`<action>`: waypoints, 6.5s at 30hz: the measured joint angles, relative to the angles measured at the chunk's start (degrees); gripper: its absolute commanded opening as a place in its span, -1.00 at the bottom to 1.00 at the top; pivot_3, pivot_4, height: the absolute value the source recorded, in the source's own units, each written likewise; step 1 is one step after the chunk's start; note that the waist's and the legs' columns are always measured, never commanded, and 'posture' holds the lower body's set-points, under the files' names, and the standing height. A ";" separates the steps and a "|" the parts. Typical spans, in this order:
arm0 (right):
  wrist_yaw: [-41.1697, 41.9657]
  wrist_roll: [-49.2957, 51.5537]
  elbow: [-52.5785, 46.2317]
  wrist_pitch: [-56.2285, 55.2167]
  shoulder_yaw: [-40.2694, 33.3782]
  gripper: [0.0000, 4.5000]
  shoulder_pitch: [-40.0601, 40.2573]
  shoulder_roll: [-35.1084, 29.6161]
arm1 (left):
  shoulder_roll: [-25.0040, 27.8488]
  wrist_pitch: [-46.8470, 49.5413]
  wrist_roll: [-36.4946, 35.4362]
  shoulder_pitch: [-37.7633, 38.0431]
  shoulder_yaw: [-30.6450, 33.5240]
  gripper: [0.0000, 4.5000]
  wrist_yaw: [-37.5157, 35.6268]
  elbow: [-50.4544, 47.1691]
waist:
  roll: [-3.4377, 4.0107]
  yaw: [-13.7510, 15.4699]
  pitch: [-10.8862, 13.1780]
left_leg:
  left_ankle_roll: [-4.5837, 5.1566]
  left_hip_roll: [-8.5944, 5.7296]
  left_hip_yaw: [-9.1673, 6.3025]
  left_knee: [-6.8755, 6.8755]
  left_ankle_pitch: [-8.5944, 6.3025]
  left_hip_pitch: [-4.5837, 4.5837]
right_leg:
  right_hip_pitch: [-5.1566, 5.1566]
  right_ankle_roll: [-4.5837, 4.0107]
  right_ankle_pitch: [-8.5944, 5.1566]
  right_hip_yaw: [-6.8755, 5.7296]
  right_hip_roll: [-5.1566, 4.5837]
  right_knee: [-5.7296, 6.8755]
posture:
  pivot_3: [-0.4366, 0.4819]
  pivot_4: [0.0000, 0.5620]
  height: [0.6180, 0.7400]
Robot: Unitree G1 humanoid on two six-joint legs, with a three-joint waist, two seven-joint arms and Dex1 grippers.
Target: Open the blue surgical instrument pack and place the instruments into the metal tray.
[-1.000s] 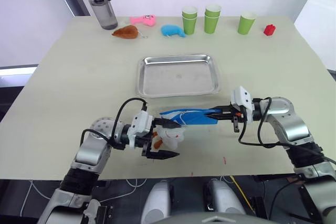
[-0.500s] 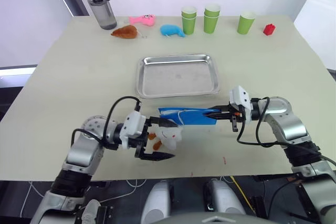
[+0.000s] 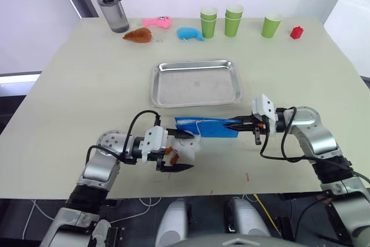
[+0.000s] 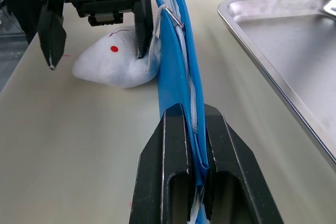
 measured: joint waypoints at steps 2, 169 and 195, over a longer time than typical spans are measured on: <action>0.02 -0.01 0.00 0.00 0.00 -1.00 0.00 0.00 | -0.01 0.55 -0.10 0.00 0.01 0.21 0.56 0.18 | 0.00 -0.02 0.00 | 0.00 0.00 0.00 0.00 0.00 0.00 | 0.00 0.00 0.00 0.00 0.00 0.00 | -0.05 -0.47 0.91; -2.16 9.35 -4.11 4.60 -4.49 -1.00 0.96 4.32 | 6.04 0.62 -4.46 0.76 16.24 -0.97 6.07 19.46 | 0.27 -0.10 -0.01 | 0.00 0.03 -0.01 -0.03 0.00 -0.39 | -0.31 0.00 0.01 -0.11 -0.05 -0.10 | -0.05 -0.47 0.91; 2.65 -1.20 2.59 -6.94 0.71 -1.00 -3.19 1.68 | 19.24 12.90 -6.10 -1.89 17.59 0.95 -4.81 19.99 | 0.17 -0.97 0.12 | 0.00 0.03 -0.09 -0.05 0.00 -0.61 | -0.40 -0.01 0.00 -0.25 -0.04 -0.20 | -0.05 -0.47 0.91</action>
